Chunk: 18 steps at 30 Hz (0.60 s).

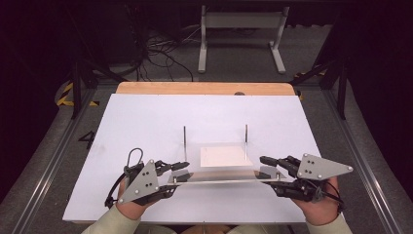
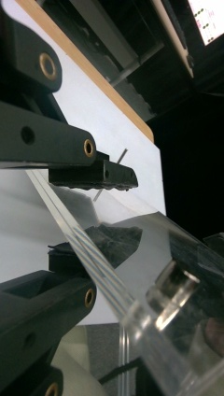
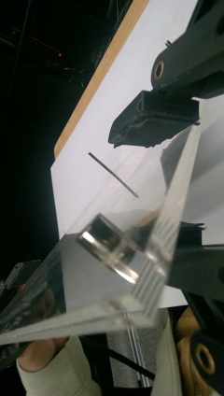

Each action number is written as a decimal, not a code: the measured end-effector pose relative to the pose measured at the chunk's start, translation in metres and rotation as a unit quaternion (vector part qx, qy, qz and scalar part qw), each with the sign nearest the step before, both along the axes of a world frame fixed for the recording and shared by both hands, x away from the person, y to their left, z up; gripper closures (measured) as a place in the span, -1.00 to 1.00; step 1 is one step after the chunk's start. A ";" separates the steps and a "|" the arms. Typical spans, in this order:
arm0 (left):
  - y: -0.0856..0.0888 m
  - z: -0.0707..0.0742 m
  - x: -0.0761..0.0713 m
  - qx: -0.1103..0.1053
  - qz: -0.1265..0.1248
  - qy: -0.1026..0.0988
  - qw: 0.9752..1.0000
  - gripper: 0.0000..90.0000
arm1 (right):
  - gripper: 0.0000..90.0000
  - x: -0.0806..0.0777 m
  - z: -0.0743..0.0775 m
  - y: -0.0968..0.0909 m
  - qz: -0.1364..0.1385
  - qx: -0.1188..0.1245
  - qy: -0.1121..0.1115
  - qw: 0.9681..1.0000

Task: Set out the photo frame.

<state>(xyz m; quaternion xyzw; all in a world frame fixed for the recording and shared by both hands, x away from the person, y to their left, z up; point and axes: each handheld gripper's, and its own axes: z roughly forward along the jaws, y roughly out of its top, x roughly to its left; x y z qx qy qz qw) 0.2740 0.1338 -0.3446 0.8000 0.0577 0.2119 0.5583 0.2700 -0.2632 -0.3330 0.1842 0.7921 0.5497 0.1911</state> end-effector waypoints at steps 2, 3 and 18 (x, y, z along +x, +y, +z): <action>0.001 0.004 -0.002 -0.006 -0.002 -0.001 1.000 0.48 | 0.18 -0.002 0.003 0.000 0.000 0.004 -0.004 1.000; 0.002 0.006 -0.003 -0.012 -0.004 0.000 1.000 0.48 | 0.18 -0.003 0.005 0.000 0.001 0.007 -0.005 1.000; 0.010 0.020 0.005 -0.068 0.033 -0.007 0.997 0.25 | 0.30 -0.002 0.022 0.008 0.017 0.062 -0.020 0.998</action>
